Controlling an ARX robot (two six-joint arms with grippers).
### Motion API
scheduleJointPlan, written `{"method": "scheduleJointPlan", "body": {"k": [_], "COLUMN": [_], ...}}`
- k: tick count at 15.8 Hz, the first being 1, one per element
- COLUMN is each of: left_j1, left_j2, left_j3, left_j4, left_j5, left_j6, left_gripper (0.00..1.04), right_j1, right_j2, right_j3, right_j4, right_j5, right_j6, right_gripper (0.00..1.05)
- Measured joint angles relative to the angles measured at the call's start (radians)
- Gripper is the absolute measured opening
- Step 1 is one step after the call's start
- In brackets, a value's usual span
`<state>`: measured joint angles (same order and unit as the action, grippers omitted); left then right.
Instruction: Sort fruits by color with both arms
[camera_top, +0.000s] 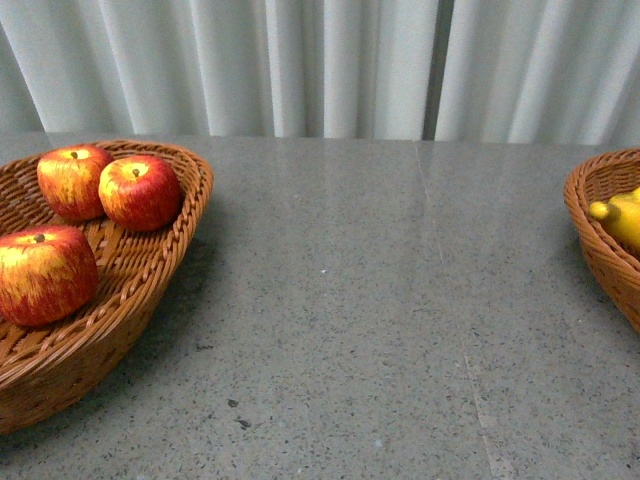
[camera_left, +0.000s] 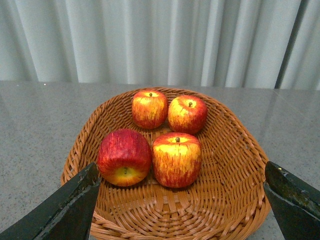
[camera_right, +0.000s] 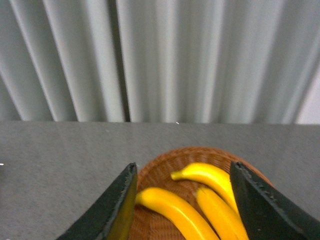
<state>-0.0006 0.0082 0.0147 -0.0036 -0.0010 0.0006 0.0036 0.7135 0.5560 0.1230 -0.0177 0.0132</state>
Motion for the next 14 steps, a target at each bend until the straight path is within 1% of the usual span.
{"method": "scheduleJointPlan", "body": {"k": [1,2,4,5,7,13,14], "left_j1": [0.0,0.0,0.0,0.0,0.0,0.0,0.0], "left_j2": [0.0,0.0,0.0,0.0,0.0,0.0,0.0], "left_j3": [0.0,0.0,0.0,0.0,0.0,0.0,0.0], "left_j4": [0.0,0.0,0.0,0.0,0.0,0.0,0.0], "left_j5": [0.001,0.001,0.001,0.001,0.0,0.001,0.001], "left_j6": [0.0,0.0,0.0,0.0,0.0,0.0,0.0], "left_gripper": [0.98,0.98,0.98,0.98,0.98,0.98,0.98], "right_j1": [-0.009,-0.009,-0.009,-0.009,-0.009,-0.009,-0.009], "right_j2": [-0.144,-0.158,-0.214,-0.254,-0.388,-0.497,-0.533], "right_j3": [-0.106,-0.116,-0.155,-0.183,-0.291,-0.435,-0.442], "right_j4": [-0.033,-0.034,-0.05,-0.058,-0.056,-0.031,-0.082], "right_j5": [0.017,0.017,0.017,0.017,0.017,0.018,0.018], "right_j6": [-0.004,-0.005,-0.005,-0.006,-0.007,-0.01,-0.01], "right_gripper": [0.4,0.38,0.3,0.25,0.01,0.02,0.02]}}
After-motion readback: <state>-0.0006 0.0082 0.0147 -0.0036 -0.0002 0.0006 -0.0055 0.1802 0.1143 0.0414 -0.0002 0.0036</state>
